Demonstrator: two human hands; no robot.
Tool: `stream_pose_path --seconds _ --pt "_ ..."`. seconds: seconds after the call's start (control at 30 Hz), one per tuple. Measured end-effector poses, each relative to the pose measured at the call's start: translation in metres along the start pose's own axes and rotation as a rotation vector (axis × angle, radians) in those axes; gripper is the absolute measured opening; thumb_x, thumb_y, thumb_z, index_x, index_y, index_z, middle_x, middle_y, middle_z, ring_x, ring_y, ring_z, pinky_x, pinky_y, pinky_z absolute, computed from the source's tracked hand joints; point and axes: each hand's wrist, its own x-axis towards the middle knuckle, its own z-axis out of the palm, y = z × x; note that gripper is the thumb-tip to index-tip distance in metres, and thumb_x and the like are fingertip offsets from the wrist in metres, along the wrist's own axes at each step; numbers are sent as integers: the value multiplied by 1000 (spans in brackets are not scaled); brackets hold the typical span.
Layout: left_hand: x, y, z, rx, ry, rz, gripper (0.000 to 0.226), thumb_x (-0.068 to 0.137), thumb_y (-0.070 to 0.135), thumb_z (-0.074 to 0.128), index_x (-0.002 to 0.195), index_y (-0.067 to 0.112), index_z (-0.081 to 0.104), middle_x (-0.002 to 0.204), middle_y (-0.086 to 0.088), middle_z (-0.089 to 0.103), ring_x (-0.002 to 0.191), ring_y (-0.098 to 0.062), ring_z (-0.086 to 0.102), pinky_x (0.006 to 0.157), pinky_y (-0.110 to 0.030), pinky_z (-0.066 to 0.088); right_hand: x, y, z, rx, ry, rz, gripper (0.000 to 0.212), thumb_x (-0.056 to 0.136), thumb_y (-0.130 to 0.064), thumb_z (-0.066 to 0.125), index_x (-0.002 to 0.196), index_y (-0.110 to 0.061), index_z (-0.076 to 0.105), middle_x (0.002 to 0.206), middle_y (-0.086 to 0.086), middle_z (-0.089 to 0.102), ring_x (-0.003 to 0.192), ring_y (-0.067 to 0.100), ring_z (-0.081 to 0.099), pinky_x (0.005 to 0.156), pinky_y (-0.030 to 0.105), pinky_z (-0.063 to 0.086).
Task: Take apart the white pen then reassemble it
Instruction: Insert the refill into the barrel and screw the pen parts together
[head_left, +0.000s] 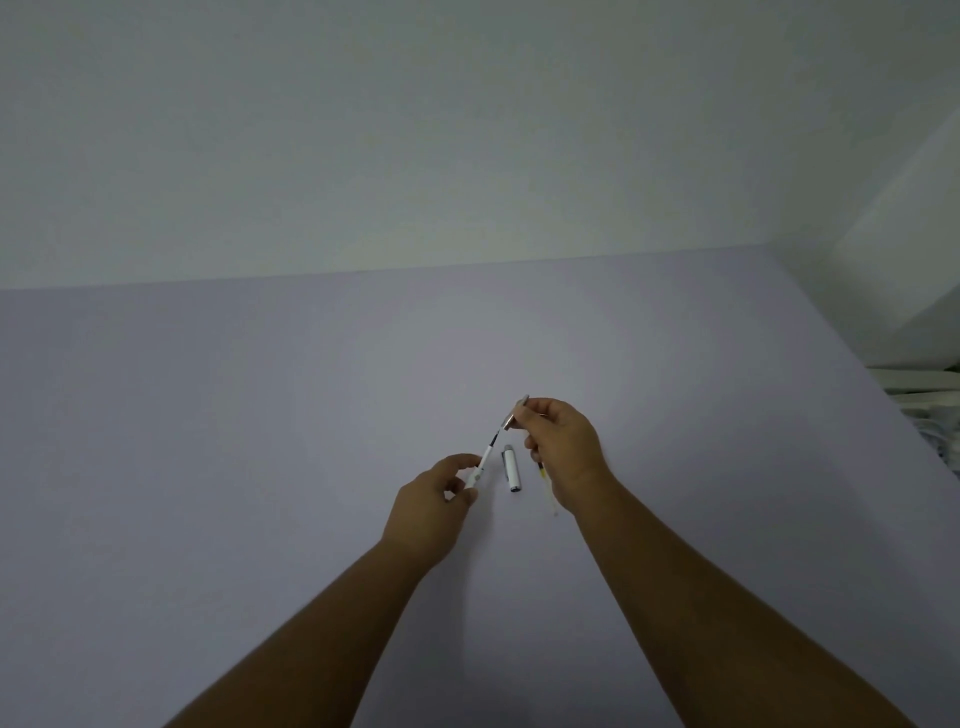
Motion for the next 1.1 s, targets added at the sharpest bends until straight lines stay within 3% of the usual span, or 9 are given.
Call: stream_pose_path --seconds 0.13,0.47,0.63,0.73,0.83,0.93,1.03,1.1 --pt "-2 1 0 15 -9 9 33 93 26 53 126 33 54 97 3 56 85 -19 57 85 -36 57 -2 -1 2 8 -26 4 21 89 -26 61 100 -10 69 92 5 72 62 9 53 59 25 43" --pt "-2 5 -1 41 -3 12 34 94 26 53 127 31 53 101 2 57 85 -18 56 87 -36 55 -12 -4 3 -100 -78 -69 8 88 -20 63 95 -17 64 75 -9 63 63 7 53 64 19 46" --pt "-1 8 -1 20 21 4 33 93 26 54 126 26 55 99 5 55 87 -18 58 85 -36 57 -15 -2 6 -162 -146 -78 19 88 -21 63 106 -18 68 92 -1 71 83 12 64 67 20 52" --pt "0 9 -1 28 46 12 30 92 24 56 122 22 59 98 6 55 86 -17 58 81 -32 56 -18 -1 8 -185 -178 -65 21 88 -22 63 106 -13 68 96 3 72 80 12 61 64 21 50" --pt "0 10 -1 40 67 25 28 92 23 56 119 19 62 97 6 56 86 -15 56 77 -25 45 -19 -2 8 -211 -183 -41 26 85 -31 66 98 -9 68 96 5 73 82 16 62 62 22 48" --pt "0 10 -1 30 83 22 27 91 23 57 117 19 63 97 7 57 86 -13 55 76 -22 40 -20 -3 9 -244 -196 -10 27 83 -37 68 88 -11 62 87 2 68 72 15 56 57 22 44" --pt "0 10 -1 25 82 8 26 91 23 58 115 18 64 96 5 59 85 -14 55 73 -20 40 -20 -4 8 -193 -226 -10 18 84 -32 67 93 -17 66 90 2 67 79 18 57 59 23 45" --pt "1 11 0 27 80 0 25 91 23 58 115 18 64 99 2 62 85 -14 55 73 -20 40 -20 -5 7 -207 -243 -12 13 84 -31 67 82 -18 65 78 -2 63 73 16 54 57 23 44"
